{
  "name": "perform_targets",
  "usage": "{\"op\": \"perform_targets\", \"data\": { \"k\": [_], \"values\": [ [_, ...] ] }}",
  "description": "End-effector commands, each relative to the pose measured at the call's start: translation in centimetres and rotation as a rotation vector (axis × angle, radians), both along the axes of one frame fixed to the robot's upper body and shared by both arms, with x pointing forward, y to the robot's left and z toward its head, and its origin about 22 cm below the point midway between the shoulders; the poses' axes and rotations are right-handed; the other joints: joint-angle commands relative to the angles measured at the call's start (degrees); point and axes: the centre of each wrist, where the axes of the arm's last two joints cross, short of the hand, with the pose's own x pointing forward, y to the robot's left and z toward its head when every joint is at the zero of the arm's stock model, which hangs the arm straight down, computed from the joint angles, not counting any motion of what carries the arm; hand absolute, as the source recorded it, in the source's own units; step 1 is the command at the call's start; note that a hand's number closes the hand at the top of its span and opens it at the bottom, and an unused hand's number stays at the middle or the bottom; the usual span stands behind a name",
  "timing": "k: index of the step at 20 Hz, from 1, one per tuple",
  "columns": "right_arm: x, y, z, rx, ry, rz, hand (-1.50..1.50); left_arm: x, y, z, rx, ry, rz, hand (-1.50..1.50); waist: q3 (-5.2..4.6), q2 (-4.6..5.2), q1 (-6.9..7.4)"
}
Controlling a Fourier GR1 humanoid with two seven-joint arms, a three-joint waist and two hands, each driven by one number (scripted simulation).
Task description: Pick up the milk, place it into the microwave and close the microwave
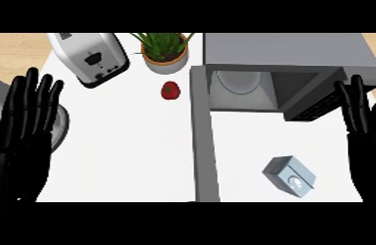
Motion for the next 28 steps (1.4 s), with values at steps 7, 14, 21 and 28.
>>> {"op": "perform_targets", "data": {
  "k": [7, 14, 21, 28],
  "values": [
    [-4.4, 1.1, 0.6, -0.102, 0.005, 0.586, -1.50, -0.5, 1.6, -1.5, -0.171, 0.136, -0.055, -1.50, -0.33, -2.22, -1.84],
    [-8.1, -3.4, 2.3, -0.121, 0.037, 0.561, -1.50, -4.4, 5.4, 2.1, -0.184, 0.140, -0.097, -1.50, -0.29, -2.00, -1.70],
    [-8.1, -4.7, 0.4, -0.161, 0.073, 0.489, -1.50, -9.6, 6.4, 1.1, -0.181, 0.140, -0.093, -1.50, -0.31, -1.97, -1.29],
    [-6.5, -5.4, -3.8, -0.168, 0.143, 0.403, -1.50, -11.6, 7.6, 1.9, -0.179, 0.137, -0.091, -1.50, -0.29, -1.98, -0.82]
  ]
}}
